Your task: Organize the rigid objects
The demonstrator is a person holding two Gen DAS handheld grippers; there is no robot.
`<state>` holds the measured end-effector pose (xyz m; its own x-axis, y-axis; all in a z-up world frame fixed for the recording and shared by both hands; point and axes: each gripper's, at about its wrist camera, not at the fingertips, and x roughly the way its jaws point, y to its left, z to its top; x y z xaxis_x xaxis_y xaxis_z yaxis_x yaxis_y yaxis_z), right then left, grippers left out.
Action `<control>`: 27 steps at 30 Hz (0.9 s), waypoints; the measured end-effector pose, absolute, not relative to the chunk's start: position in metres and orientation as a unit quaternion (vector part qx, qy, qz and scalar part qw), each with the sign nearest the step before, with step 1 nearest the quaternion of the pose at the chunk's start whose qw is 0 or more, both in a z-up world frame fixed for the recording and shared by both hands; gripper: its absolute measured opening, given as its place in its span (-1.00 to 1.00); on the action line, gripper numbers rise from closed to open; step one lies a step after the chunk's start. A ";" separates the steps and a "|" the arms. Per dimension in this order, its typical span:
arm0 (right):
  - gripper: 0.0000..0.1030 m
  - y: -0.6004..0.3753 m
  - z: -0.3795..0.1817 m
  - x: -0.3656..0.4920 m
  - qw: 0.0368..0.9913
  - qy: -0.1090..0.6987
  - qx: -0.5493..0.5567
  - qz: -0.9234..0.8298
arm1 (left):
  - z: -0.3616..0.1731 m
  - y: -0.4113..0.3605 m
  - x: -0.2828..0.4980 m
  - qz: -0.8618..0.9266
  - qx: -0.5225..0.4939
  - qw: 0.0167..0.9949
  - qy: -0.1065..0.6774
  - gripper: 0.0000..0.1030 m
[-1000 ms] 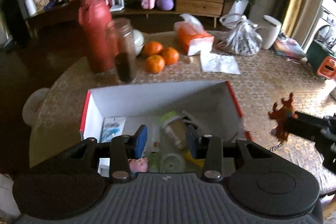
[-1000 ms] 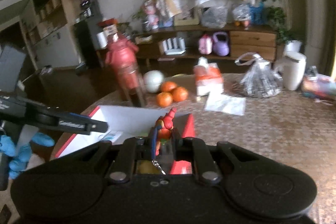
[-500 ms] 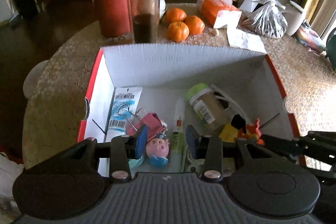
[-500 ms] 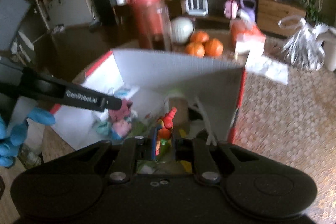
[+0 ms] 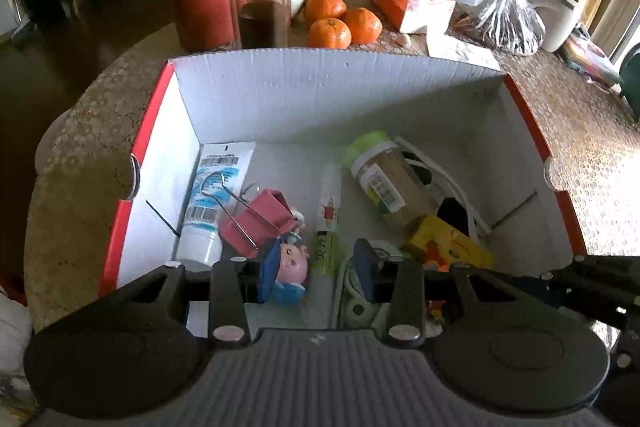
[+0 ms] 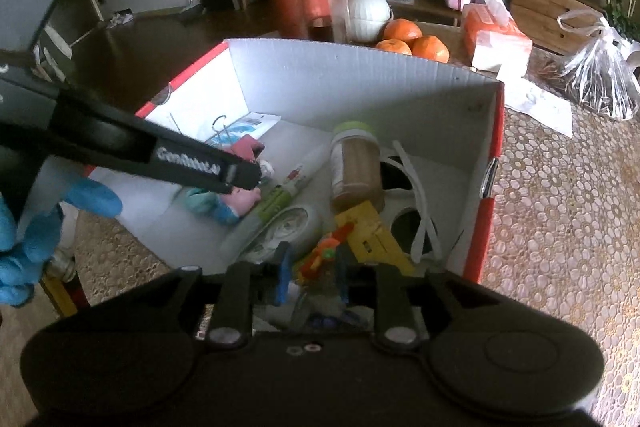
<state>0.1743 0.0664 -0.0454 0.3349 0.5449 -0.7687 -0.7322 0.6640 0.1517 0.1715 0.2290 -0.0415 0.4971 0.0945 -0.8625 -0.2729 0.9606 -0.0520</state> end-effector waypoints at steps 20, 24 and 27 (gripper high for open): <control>0.08 0.035 -0.005 0.149 0.827 0.387 -0.075 0.401 | 0.007 0.198 0.130 0.113 -0.040 0.894 0.431 0.12; 0.18 0.027 0.001 0.146 0.832 0.380 -0.064 0.399 | 0.016 0.195 0.120 0.114 -0.031 0.900 0.419 0.16; 0.28 0.020 0.005 0.143 0.835 0.374 -0.053 0.400 | 0.020 0.192 0.112 0.117 -0.023 0.904 0.410 0.26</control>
